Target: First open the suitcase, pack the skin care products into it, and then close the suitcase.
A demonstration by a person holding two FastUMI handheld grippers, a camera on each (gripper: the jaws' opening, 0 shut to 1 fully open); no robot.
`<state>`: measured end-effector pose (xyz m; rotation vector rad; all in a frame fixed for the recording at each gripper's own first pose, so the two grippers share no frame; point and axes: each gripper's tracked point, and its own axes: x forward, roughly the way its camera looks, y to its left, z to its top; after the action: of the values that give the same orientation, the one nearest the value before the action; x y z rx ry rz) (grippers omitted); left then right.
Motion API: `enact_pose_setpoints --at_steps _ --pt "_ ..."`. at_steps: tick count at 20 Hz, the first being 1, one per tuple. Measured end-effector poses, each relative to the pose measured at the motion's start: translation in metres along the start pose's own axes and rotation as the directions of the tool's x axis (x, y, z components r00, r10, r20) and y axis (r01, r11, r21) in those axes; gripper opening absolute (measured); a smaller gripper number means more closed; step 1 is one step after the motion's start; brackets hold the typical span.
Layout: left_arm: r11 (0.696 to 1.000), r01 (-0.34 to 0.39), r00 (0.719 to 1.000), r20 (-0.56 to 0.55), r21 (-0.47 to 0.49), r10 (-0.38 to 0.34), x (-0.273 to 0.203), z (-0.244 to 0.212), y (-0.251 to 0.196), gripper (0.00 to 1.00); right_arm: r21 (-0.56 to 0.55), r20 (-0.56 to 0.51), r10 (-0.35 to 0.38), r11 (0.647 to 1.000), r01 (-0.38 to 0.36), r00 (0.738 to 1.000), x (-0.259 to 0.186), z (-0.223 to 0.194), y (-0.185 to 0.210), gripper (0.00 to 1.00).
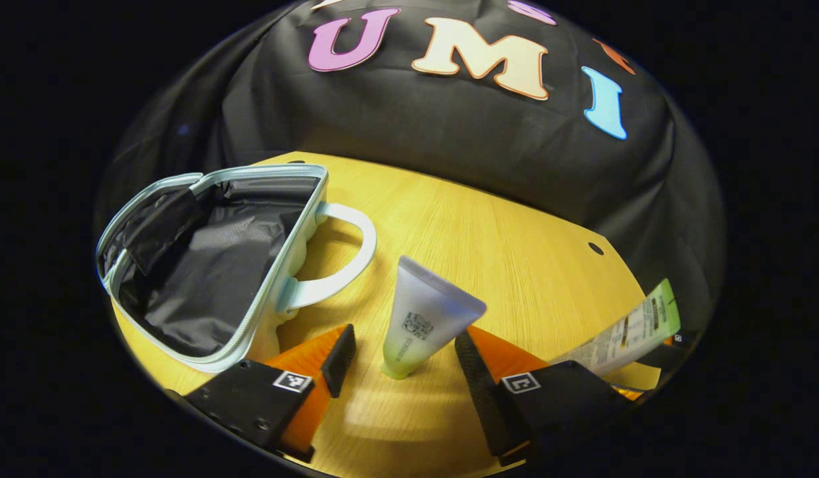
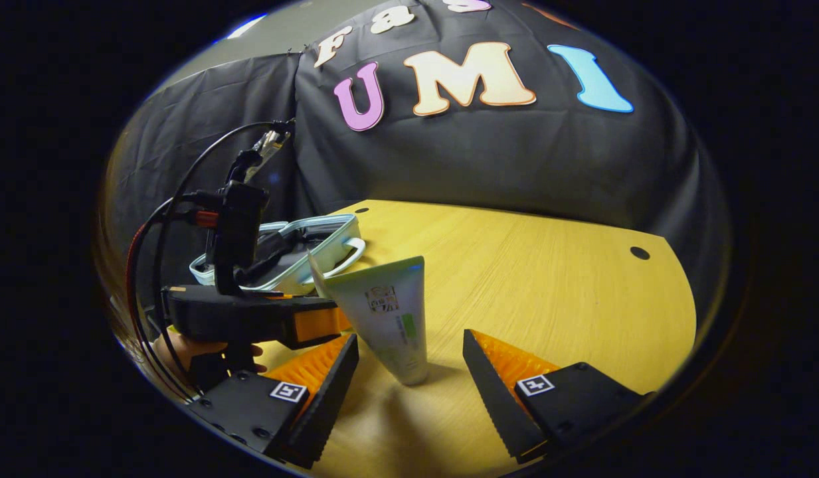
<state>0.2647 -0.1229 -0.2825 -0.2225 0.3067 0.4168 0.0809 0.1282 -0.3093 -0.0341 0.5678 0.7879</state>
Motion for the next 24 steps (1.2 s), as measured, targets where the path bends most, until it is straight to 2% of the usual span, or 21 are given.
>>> enact_pose_setpoints --at_steps 3,5,10,11,13,16,18,20,24 --pt "1.0 -0.008 1.0 -0.011 -0.012 0.008 0.005 0.0 0.004 0.33 0.024 -0.003 0.016 1.0 -0.016 1.0 0.016 -0.002 0.002 0.98" --pt "0.998 0.041 0.999 -0.024 -0.045 -0.042 0.005 -0.001 -0.003 0.28 0.038 -0.003 0.033 0.999 -0.033 0.999 0.025 -0.004 0.005 0.98" --pt "0.998 0.063 0.998 -0.023 -0.027 -0.063 -0.011 0.014 -0.007 0.24 0.056 0.006 0.045 0.997 -0.046 0.999 0.039 -0.007 0.008 0.97" --pt "0.998 0.064 0.998 -0.021 -0.022 -0.065 -0.018 0.017 -0.008 0.24 0.067 0.001 0.049 0.997 -0.049 0.999 0.042 -0.008 0.009 0.93" --pt "0.997 0.072 0.997 -0.021 -0.027 -0.073 -0.032 0.026 -0.01 0.24 0.044 -0.006 0.022 0.999 -0.022 1.0 0.046 -0.008 0.007 0.67" --pt "0.997 0.066 0.998 -0.018 -0.034 -0.067 -0.054 0.038 -0.005 0.24 0.022 -0.022 0.002 1.0 -0.001 1.0 0.046 -0.008 0.004 0.56" --pt "0.998 0.055 0.998 -0.023 -0.035 -0.055 -0.067 0.047 0.002 0.24 0.039 -0.045 0.008 0.999 -0.006 0.999 0.045 -0.01 0.007 0.52" --pt "0.995 0.077 0.997 -0.027 -0.056 -0.078 -0.082 0.06 0.005 0.24 0.04 -0.048 0.003 0.999 -0.001 0.999 0.042 -0.005 0.005 0.5" --pt "0.996 0.075 0.996 -0.048 -0.056 -0.077 -0.104 0.091 0.039 0.24 0.053 -0.067 -0.003 0.999 0.007 0.998 0.036 0.004 0.005 0.5"
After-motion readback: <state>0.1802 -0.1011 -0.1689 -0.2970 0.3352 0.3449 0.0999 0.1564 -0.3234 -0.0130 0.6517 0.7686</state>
